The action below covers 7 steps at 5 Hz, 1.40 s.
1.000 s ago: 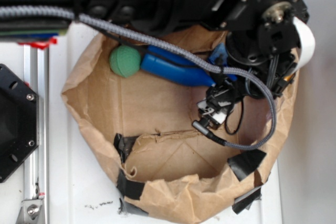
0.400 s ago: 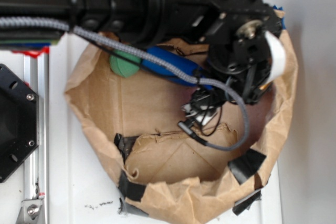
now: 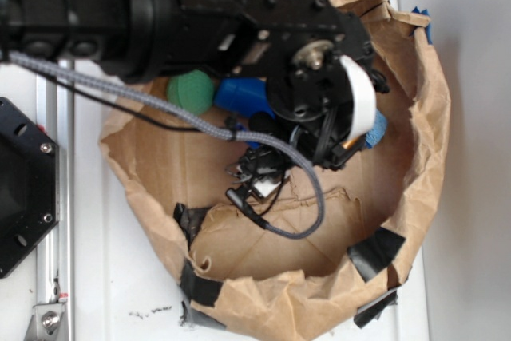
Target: Grab the blue sponge.
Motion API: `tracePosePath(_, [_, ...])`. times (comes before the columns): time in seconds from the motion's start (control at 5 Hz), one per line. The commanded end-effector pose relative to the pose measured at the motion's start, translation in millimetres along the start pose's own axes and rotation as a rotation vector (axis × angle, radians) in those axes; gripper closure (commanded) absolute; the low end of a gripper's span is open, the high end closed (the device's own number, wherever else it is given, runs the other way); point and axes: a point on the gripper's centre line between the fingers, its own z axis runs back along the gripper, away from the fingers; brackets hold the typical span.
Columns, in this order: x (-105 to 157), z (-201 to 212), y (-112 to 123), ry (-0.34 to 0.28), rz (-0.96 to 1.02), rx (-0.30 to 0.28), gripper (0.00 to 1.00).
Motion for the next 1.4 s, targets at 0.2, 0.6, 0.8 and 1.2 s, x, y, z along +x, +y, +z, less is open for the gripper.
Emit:
tracePosePath(0.2, [11.7,14.7,41.5,-0.035,0.072,0.091,0.00])
tracePosePath(0.6, [20.7,15.4,48.0,-0.062,0.136,0.133,0.00])
tracePosePath(0.8, [23.9,15.0,47.4,-0.077,0.177,0.148,0.00])
tracePosePath(1.2, [26.3,10.9,46.6,-0.073,0.220,0.137,0.00])
